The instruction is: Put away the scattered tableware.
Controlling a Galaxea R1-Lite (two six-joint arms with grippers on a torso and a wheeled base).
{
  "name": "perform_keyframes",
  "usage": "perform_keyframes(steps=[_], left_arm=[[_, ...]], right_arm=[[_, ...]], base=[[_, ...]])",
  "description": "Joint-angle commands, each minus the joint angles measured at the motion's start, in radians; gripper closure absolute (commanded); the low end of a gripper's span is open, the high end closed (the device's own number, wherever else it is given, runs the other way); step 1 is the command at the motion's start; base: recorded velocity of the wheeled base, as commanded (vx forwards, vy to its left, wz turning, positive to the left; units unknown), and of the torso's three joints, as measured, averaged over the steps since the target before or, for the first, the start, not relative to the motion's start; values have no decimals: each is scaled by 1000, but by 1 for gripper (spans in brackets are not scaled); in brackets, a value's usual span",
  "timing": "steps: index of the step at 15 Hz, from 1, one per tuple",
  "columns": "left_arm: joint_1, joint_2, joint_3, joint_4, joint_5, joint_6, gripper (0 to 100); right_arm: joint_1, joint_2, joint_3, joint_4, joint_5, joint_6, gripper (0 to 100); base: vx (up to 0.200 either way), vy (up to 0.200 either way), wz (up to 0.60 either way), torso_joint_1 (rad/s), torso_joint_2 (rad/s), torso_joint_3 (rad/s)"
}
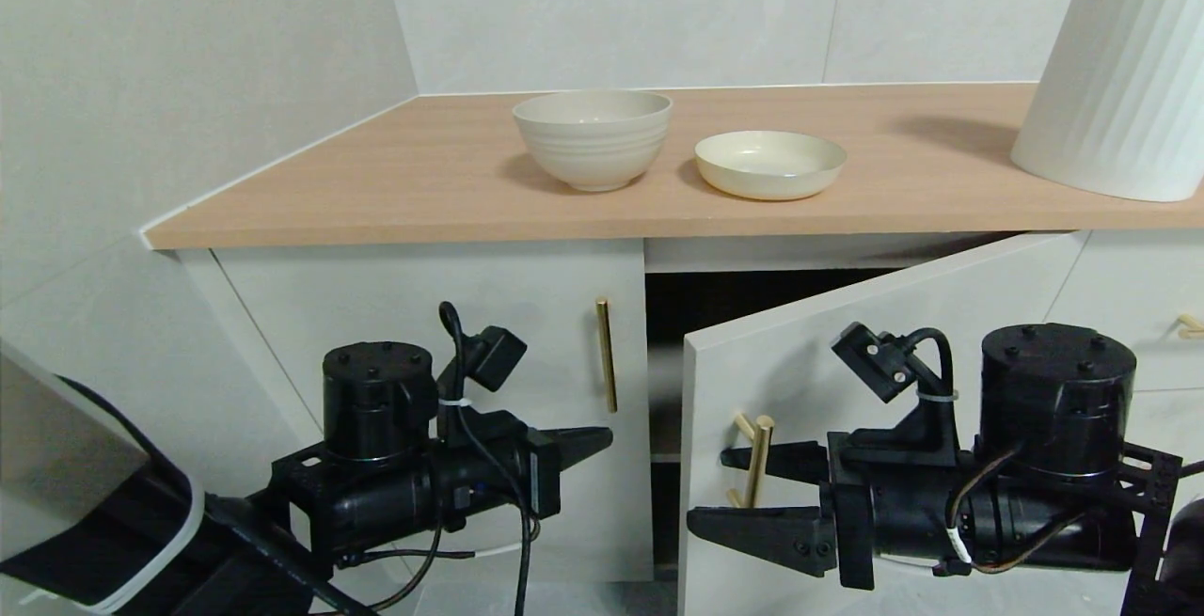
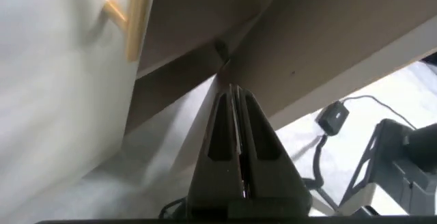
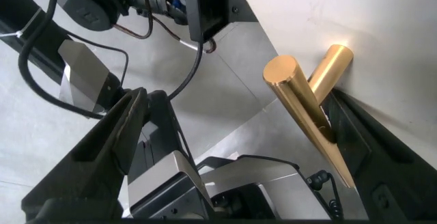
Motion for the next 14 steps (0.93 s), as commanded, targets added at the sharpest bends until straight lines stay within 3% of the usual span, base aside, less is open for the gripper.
perform_keyframes(steps=[1, 3, 4, 6, 10, 14], left_arm=[[-38, 68, -49, -103, -2, -26, 100], [-44, 114, -121, -117, -2, -27, 100], [-44, 141, -211, -116, -5, -44, 100], [-71, 152, -219, -125, -51, -72, 100], [-117, 232, -231, -234, -40, -63, 100], [-133, 226, -240, -237, -37, -63, 100]], right_arm=[[1, -2, 0, -1, -1, -1, 0], [1, -3, 0, -1, -1, -3, 0], [1, -14, 1, -1, -1, -1, 0], [1, -20, 6, -1, -1, -1, 0], [1, -28, 23, -1, -2, -5, 0], [-1, -44, 56, 2, -27, -55, 0]], base=[[0, 0, 0, 0, 0, 0], [0, 0, 0, 0, 0, 0], [0, 0, 0, 0, 0, 0], [0, 0, 0, 0, 0, 0], [0, 0, 0, 0, 0, 0], [0, 0, 0, 0, 0, 0]])
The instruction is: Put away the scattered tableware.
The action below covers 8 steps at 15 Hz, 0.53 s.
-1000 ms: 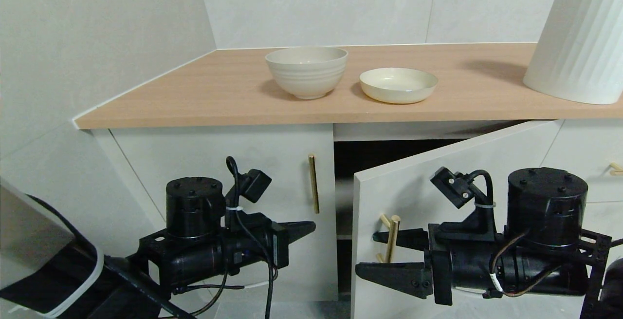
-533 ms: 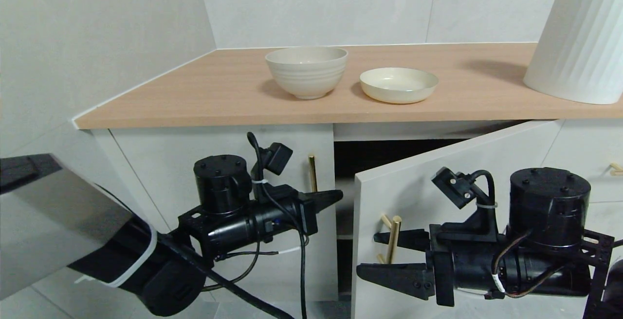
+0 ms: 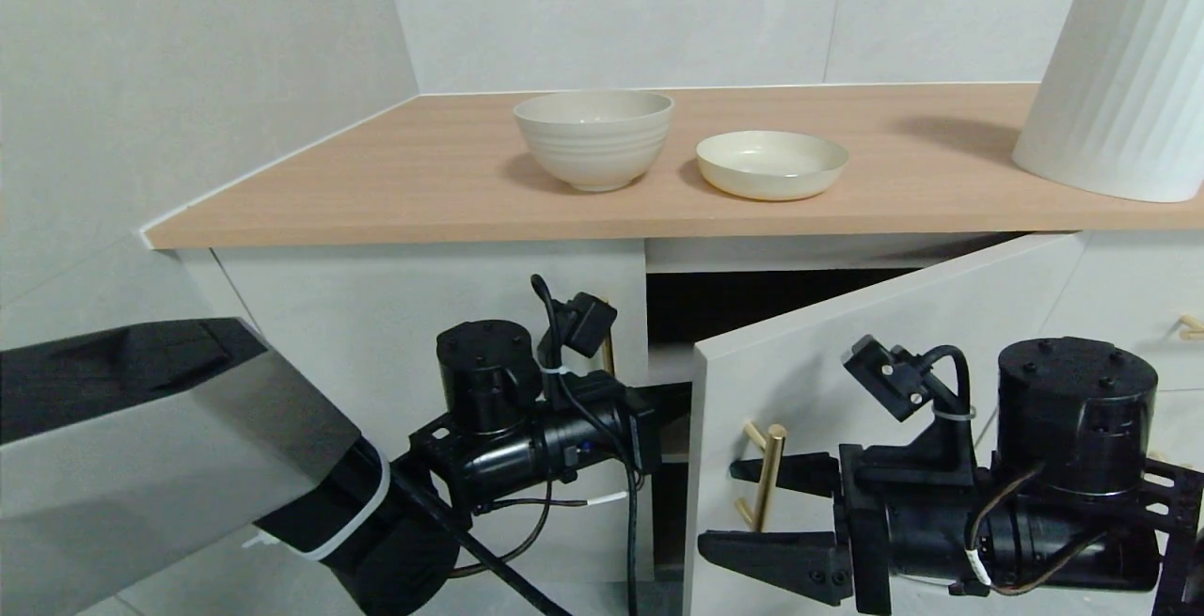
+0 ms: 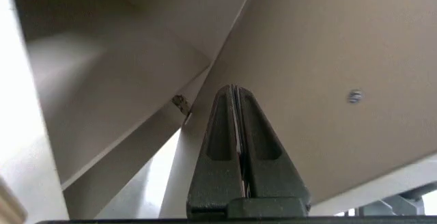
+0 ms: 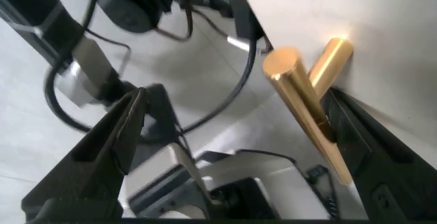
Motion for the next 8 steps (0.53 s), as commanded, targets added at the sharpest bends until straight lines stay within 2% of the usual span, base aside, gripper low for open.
perform_keyframes(steps=[1, 3, 6, 8], left_arm=[[-19, 6, -10, 0, -1, 0, 100], [-50, 6, -19, 0, -1, 1, 100], [-79, 3, -32, 0, -1, 3, 100], [-79, 0, -33, 0, -1, 9, 100]], right_arm=[[-2, -15, 16, 0, -27, -12, 0], [-15, -14, 17, 0, -80, -15, 0], [-55, -83, 30, 13, -82, -15, 0], [-80, -149, 28, 59, -80, -18, 0]], base=[[0, 0, 0, 0, 0, 0], [0, 0, 0, 0, 0, 0], [0, 0, 0, 0, 0, 0], [0, 0, 0, 0, 0, 0]])
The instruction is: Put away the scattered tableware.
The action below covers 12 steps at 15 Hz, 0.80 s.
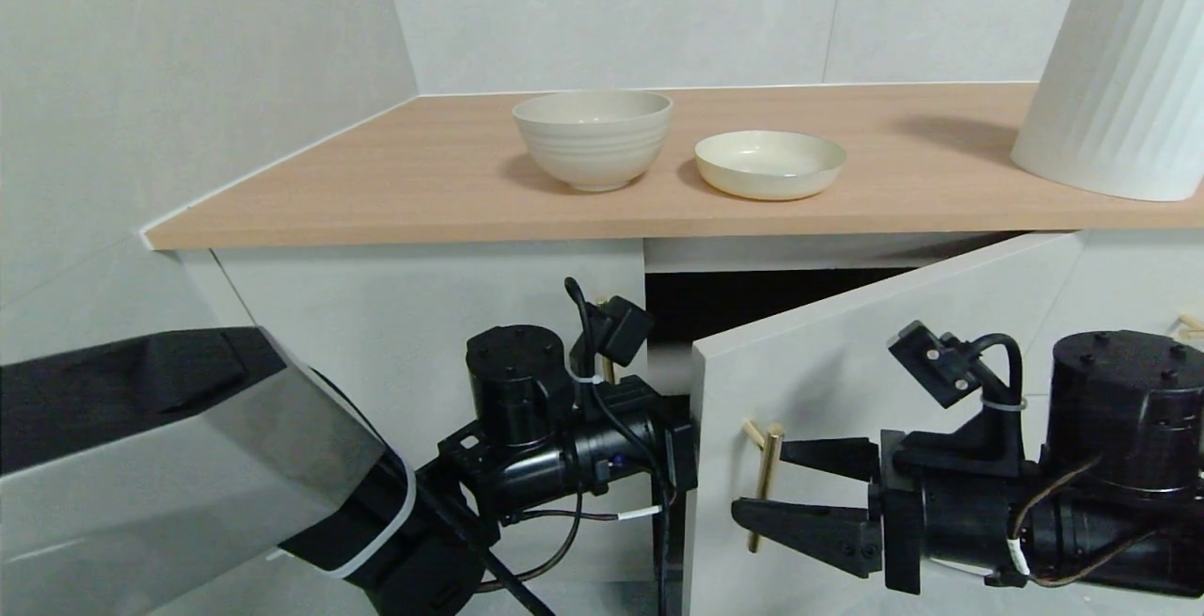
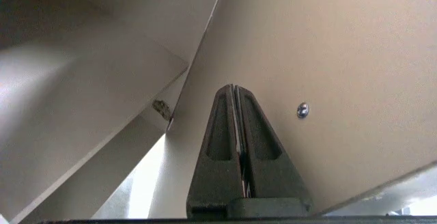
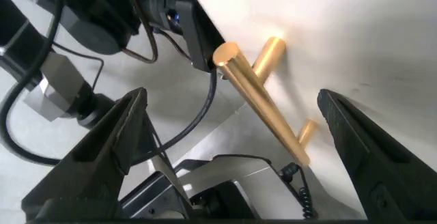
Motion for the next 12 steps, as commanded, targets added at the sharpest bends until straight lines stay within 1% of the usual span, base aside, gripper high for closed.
perform_keyframes(steps=[1, 2, 3, 4, 5, 6, 9, 10, 12], left_arm=[[-3, -10, 2, -1, -1, 1, 100], [-3, -15, 2, 0, -1, 1, 100], [-3, -19, 5, 0, -1, 1, 100], [-3, -21, 5, 0, -1, 1, 100], [-3, -25, 5, 0, -1, 1, 100], [-3, -33, 8, 2, -1, 1, 100], [-4, -47, 17, 11, -1, 1, 100], [-9, -44, 19, 12, 1, 1, 100], [-15, -47, 29, 12, 1, 1, 100]], right_arm=[[-25, -114, 0, 87, -2, -10, 0], [-25, -137, 2, 124, -6, -17, 0], [-22, -198, 6, 228, -73, -44, 0], [-10, -229, 9, 282, -170, -68, 0], [13, -269, 17, 317, -236, -82, 0], [39, -333, 20, 372, -260, -80, 0], [97, -514, -3, 642, -256, -80, 0], [97, -545, 2, 671, -245, -77, 0], [97, -543, 17, 673, -208, -77, 0]], base=[[0, 0, 0, 0, 0, 0], [0, 0, 0, 0, 0, 0], [0, 0, 0, 0, 0, 0], [0, 0, 0, 0, 0, 0], [0, 0, 0, 0, 0, 0], [0, 0, 0, 0, 0, 0], [0, 0, 0, 0, 0, 0], [0, 0, 0, 0, 0, 0], [0, 0, 0, 0, 0, 0]])
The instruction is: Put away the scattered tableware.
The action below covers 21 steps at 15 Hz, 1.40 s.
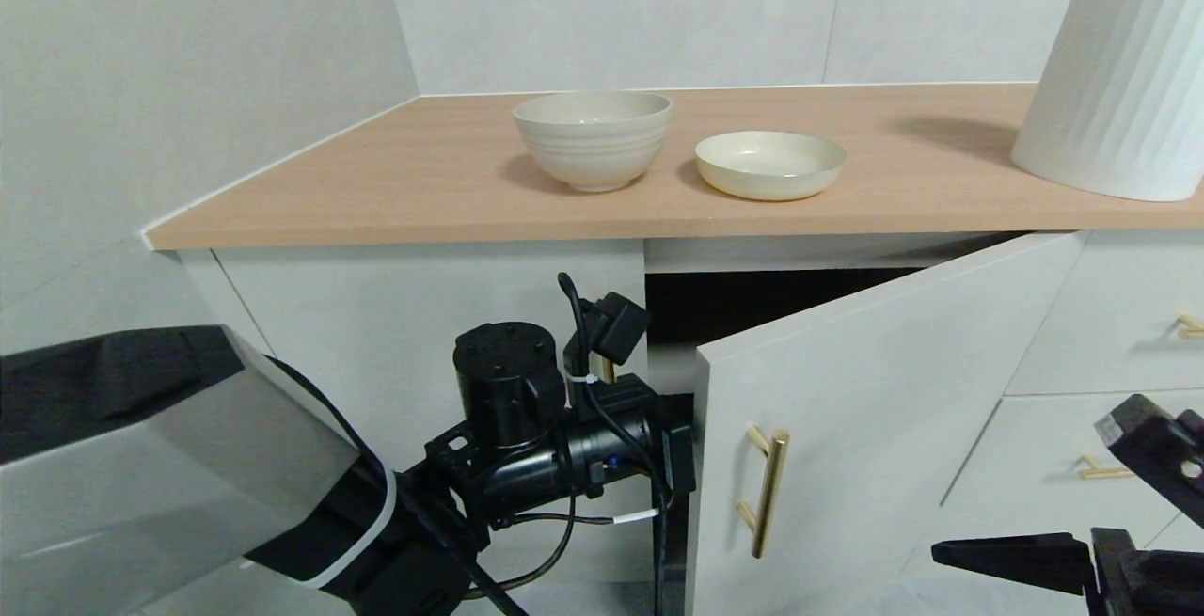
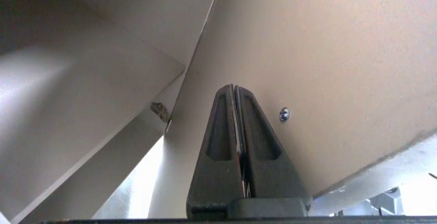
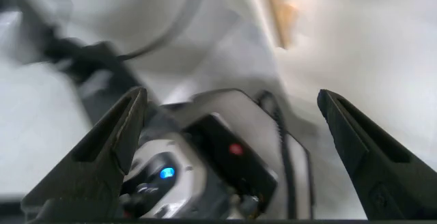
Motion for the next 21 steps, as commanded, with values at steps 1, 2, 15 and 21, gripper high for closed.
perform_keyframes(steps=[1, 2, 15, 21], left_arm=[[-6, -11, 13, -1, 0, -1, 100], [-9, -17, 23, -1, 0, -1, 100], [-29, 25, -57, 54, 18, -1, 100], [-38, 24, -217, 256, 21, -2, 100]], right_arm=[[6, -51, 9, 2, 6, 1, 0], [6, -46, 9, 3, 6, 1, 0], [19, -34, 29, 2, 14, -1, 0], [19, -34, 31, 2, 14, -2, 0]], base=[[0, 0, 0, 0, 0, 0], [0, 0, 0, 0, 0, 0], [-92, 0, 0, 1, 2, 3], [0, 0, 0, 0, 0, 0]])
